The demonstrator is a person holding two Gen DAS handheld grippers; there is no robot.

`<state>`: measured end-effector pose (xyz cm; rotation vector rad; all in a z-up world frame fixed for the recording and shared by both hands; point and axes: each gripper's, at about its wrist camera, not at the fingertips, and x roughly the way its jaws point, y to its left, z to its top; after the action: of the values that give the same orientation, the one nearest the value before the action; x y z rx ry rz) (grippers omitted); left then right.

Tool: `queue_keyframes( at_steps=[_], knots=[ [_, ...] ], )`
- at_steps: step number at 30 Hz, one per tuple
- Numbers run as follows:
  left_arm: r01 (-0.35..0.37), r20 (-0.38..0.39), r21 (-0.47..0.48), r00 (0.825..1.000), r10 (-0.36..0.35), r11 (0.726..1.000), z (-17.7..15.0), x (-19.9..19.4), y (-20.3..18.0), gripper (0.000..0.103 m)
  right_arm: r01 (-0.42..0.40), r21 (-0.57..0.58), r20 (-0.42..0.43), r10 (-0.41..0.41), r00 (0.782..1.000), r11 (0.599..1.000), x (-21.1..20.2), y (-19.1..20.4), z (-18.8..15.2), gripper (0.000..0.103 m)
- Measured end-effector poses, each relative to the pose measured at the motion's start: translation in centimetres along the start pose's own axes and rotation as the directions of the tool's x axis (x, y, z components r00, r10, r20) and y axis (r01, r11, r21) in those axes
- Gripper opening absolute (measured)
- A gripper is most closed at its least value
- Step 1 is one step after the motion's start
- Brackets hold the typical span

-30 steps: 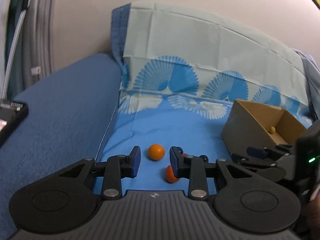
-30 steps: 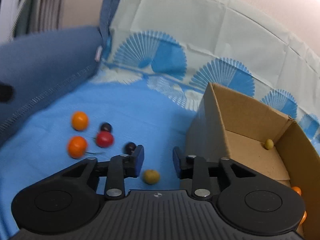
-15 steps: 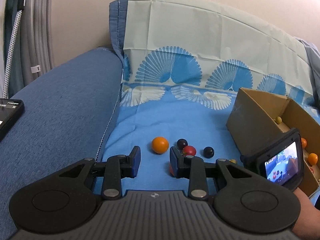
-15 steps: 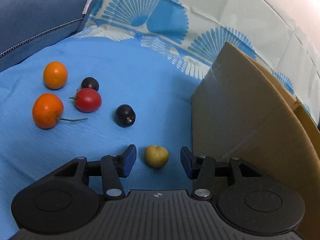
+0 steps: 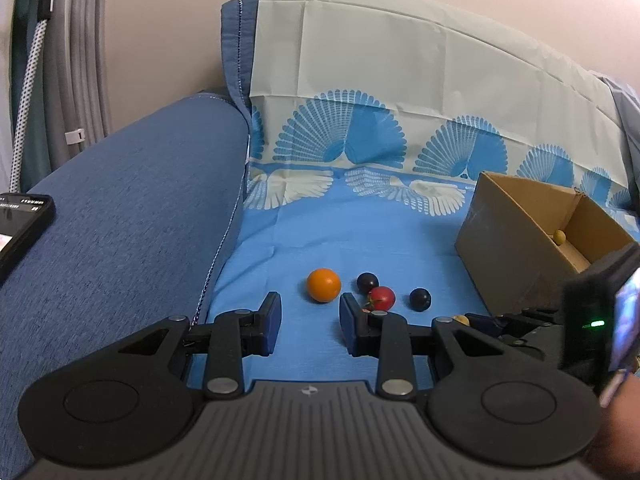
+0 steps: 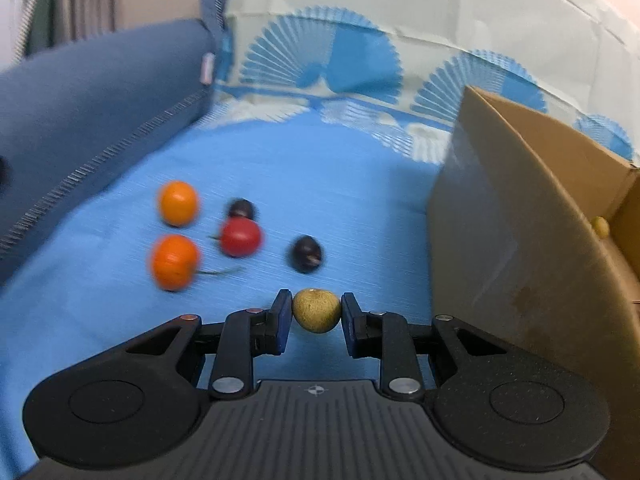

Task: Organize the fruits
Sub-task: 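Grasp another small yellow fruit with the right tool, then lower the open left tool toward a mandarin in the cluster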

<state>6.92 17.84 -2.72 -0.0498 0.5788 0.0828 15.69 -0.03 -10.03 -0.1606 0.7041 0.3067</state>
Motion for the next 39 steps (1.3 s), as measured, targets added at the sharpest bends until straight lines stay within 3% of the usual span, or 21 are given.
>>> queue_keyframes(
  at_steps=[7,12,15,20,27,39],
  knots=[
    [0.012,-0.001,-0.006,1.000,-0.013,1.000,-0.1,-0.2,0.1,0.036,-0.143,-0.084,0.031,0.146,0.989,0.986,-5.6,0.3,1.0,0.027],
    [0.035,0.014,0.013,0.999,-0.035,0.999,-0.2,-0.4,-0.2,0.040,-0.194,-0.077,0.041,0.198,0.979,0.978,-10.4,-1.4,0.2,0.027],
    [0.043,0.018,0.015,0.999,-0.044,0.999,-0.3,-0.5,-0.2,0.040,-0.187,-0.069,0.019,0.189,0.982,0.980,-11.8,-1.7,-0.8,0.028],
    [0.048,0.014,0.012,0.999,-0.048,0.999,-0.3,-0.6,-0.1,0.040,-0.160,-0.060,0.005,0.161,0.987,0.985,-11.1,-1.5,-1.1,0.028],
    [0.052,0.017,0.014,0.998,-0.052,0.999,-0.5,-0.9,0.0,0.040,-0.133,-0.049,-0.083,0.128,0.988,0.990,-7.5,-0.4,-2.0,0.028],
    [0.064,0.005,-0.010,0.998,-0.064,0.998,-0.4,-0.7,0.4,0.040,-0.102,-0.080,-0.224,0.082,0.971,0.992,-3.7,0.8,-4.4,0.028]
  ],
)
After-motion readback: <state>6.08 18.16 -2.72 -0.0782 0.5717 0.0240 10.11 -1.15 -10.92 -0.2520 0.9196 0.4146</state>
